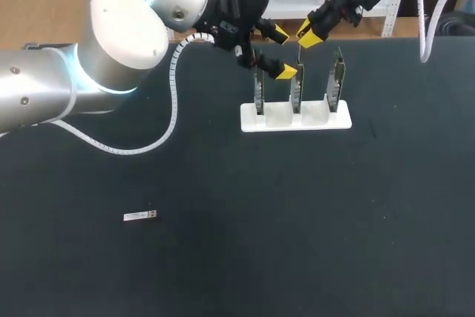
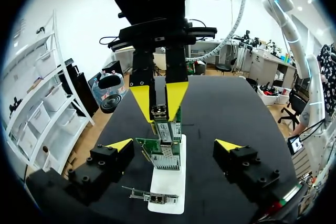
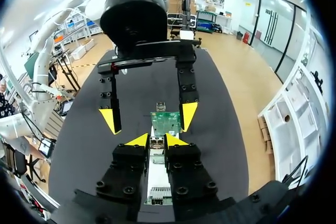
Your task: Pick up the optical module with the left hand, and insert it into the network port with the right hand.
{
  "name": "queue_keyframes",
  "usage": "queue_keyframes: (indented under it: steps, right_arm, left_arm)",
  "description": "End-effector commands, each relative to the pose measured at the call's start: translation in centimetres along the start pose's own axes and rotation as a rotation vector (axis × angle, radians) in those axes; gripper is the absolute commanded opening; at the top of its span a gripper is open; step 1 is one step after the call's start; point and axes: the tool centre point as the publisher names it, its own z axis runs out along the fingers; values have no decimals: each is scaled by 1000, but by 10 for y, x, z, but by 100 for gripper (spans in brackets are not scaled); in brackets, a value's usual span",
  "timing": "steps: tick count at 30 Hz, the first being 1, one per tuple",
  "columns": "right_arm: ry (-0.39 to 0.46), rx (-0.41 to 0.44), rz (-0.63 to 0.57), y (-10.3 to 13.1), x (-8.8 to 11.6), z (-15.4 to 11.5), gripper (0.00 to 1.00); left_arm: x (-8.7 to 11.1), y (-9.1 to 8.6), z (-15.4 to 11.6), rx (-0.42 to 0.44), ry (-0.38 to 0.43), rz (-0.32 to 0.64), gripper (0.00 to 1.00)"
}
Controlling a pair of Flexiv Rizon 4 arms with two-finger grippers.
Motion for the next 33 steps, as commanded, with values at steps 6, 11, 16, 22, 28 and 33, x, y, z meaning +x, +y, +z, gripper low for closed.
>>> queue_keyframes:
  steps: [6,11,16,22,28,33]
  right_arm:
    - [-2,0,3,-1,0,3,0]
    - [-6,5,5,-2,0,4,0]
    - [-6,5,7,-3,0,4,0]
    - [1,8,12,-2,1,4,0]
    - [6,10,7,-2,1,3,0]
    - [0,6,4,-1,0,4,0]
  left_arm:
    - [-1,2,1,3,5,-1,100]
    - [-1,2,1,3,5,-1,100]
    - [-1,2,1,3,5,-1,100]
    - [-1,2,1,3,5,-1,100]
    - [-1,2,1,3,5,-1,100]
    - [-1,2,1,3,5,-1,100]
